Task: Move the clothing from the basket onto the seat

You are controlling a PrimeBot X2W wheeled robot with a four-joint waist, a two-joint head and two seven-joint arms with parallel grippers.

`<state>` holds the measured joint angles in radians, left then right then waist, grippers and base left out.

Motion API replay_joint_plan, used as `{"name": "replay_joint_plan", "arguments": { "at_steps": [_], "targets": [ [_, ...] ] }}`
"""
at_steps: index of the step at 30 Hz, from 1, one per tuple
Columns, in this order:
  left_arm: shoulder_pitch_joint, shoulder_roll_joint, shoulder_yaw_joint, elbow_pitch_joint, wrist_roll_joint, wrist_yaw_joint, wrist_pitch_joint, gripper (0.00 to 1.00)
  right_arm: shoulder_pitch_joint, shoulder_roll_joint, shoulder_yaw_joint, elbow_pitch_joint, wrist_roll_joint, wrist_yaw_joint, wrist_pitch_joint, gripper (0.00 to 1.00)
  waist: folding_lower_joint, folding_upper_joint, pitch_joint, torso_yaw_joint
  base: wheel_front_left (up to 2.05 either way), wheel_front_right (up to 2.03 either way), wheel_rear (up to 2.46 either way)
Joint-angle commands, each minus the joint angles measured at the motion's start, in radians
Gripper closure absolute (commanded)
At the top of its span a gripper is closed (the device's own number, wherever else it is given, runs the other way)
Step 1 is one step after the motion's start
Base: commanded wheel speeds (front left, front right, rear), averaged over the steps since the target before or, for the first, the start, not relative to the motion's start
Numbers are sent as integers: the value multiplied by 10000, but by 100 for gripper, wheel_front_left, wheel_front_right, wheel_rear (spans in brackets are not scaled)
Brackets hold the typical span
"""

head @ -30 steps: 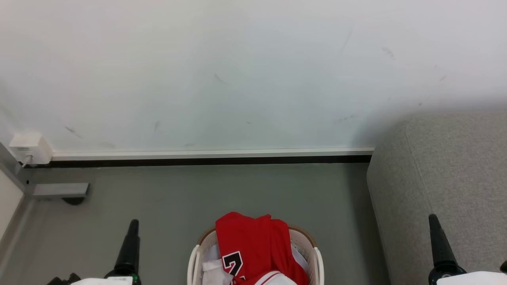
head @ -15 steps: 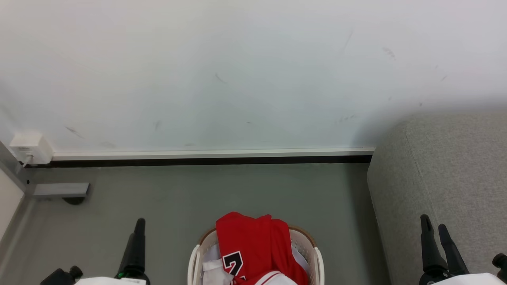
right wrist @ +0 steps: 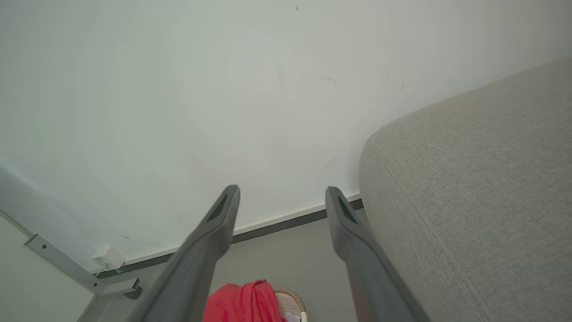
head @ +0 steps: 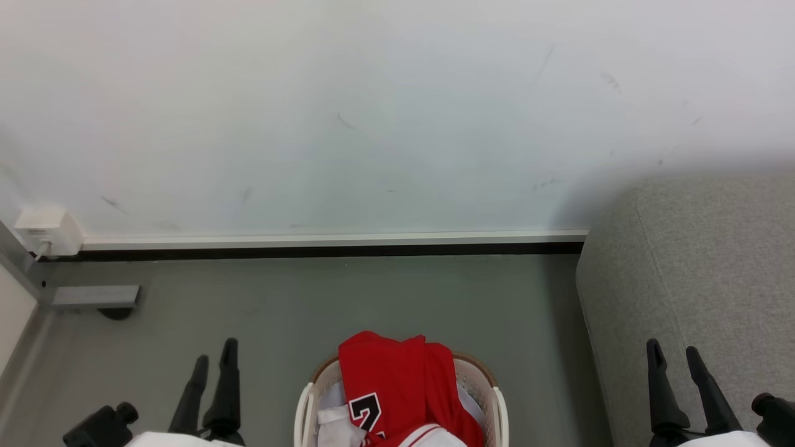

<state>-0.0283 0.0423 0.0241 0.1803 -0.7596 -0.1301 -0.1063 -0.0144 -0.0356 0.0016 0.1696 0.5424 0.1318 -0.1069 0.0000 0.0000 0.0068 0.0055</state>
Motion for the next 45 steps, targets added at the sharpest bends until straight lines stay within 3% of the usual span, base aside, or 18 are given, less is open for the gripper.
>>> {"name": "replay_joint_plan", "arguments": {
  "at_steps": [1,21,45],
  "targets": [
    [50,74,21,-219,542,-5,-126,0,1,-111,12,-58,-406,-9,-121,0,0,0,0,7,0,0,0],
    [296,391,-124,-483,3626,94,-666,0,85,-144,-195,154,-2894,-13,-648,0,0,0,-2,11,0,0,0],
    [493,769,-553,-335,5323,-6,-1210,0,224,-172,-816,248,-4307,-17,-1201,0,0,0,25,-15,0,0,0]
  ]
}}
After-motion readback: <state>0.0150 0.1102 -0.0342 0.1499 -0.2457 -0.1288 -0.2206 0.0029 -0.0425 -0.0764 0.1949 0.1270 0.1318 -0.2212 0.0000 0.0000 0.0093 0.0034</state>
